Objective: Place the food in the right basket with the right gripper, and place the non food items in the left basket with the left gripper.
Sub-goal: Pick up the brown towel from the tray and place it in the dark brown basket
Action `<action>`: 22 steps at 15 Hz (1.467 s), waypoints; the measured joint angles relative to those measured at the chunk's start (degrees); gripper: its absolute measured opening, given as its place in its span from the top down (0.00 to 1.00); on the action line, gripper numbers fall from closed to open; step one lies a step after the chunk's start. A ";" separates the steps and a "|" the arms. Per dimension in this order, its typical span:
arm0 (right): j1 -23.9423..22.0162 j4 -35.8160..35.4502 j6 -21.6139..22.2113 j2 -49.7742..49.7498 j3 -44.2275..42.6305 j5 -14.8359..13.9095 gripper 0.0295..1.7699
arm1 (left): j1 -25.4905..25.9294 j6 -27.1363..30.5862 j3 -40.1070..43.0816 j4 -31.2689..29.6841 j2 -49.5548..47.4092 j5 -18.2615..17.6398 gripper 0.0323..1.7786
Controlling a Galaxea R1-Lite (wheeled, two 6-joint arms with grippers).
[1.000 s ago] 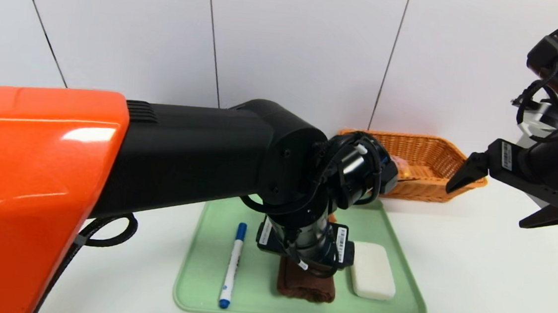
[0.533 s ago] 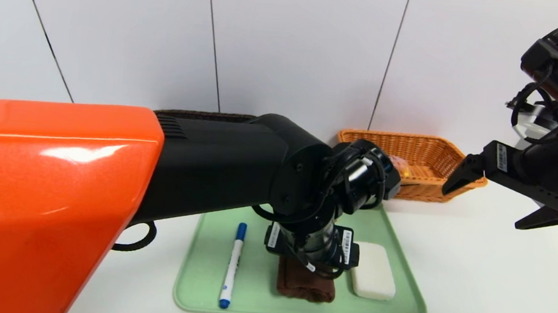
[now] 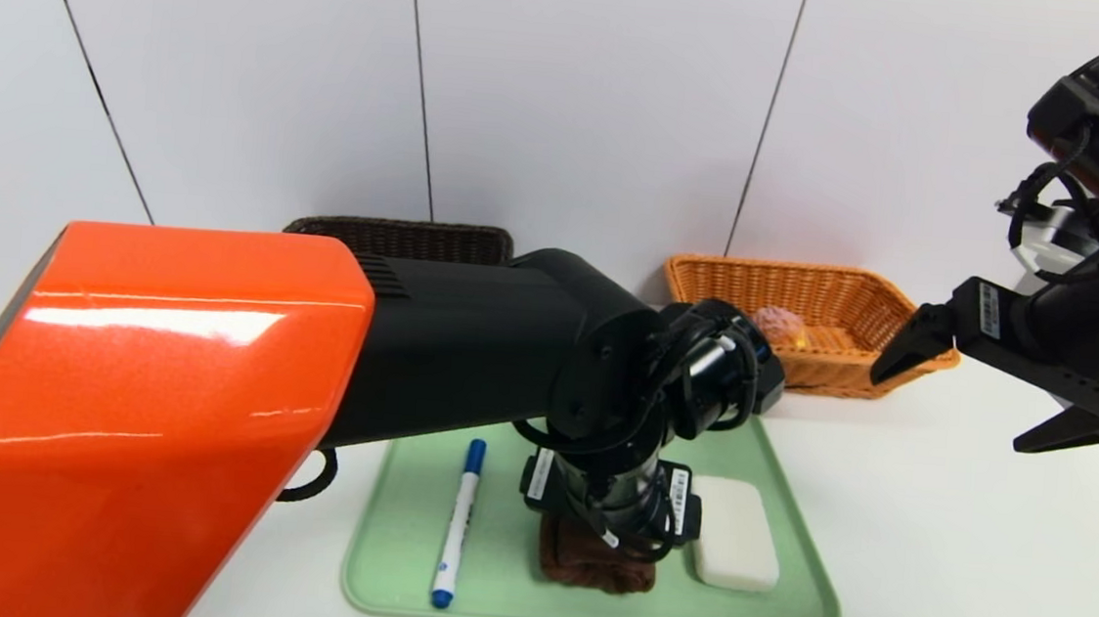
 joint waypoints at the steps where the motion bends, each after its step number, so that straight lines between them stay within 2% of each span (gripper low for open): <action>1: 0.00 0.00 0.01 -0.02 0.00 0.02 0.04 | 0.00 -0.02 0.00 0.02 0.20 -0.01 0.05; 6: 0.00 0.04 0.09 -0.44 0.33 0.00 0.04 | 0.04 0.05 0.00 0.11 0.79 0.00 0.05; 7: 0.00 0.09 0.09 -0.52 0.37 -0.02 0.04 | 0.13 0.05 0.09 0.11 0.94 -0.01 0.09; 9: 0.05 0.09 0.04 -0.72 0.41 -0.02 0.04 | 0.22 -0.02 0.34 0.18 1.05 0.00 0.29; 11: 0.13 0.09 0.09 -0.83 0.44 -0.02 0.04 | 0.26 0.00 0.37 0.22 1.04 0.02 0.44; 14: 0.24 0.00 0.06 -0.93 0.79 -0.02 0.04 | 0.26 0.00 0.37 0.22 0.60 0.00 0.60; 15: 0.28 0.00 0.09 -0.94 0.85 -0.02 0.04 | 0.26 0.02 0.37 0.29 0.11 -0.01 0.73; 22: 0.66 0.00 0.17 -1.51 0.79 -0.02 0.04 | 0.04 1.73 0.34 2.97 -7.42 -0.72 0.74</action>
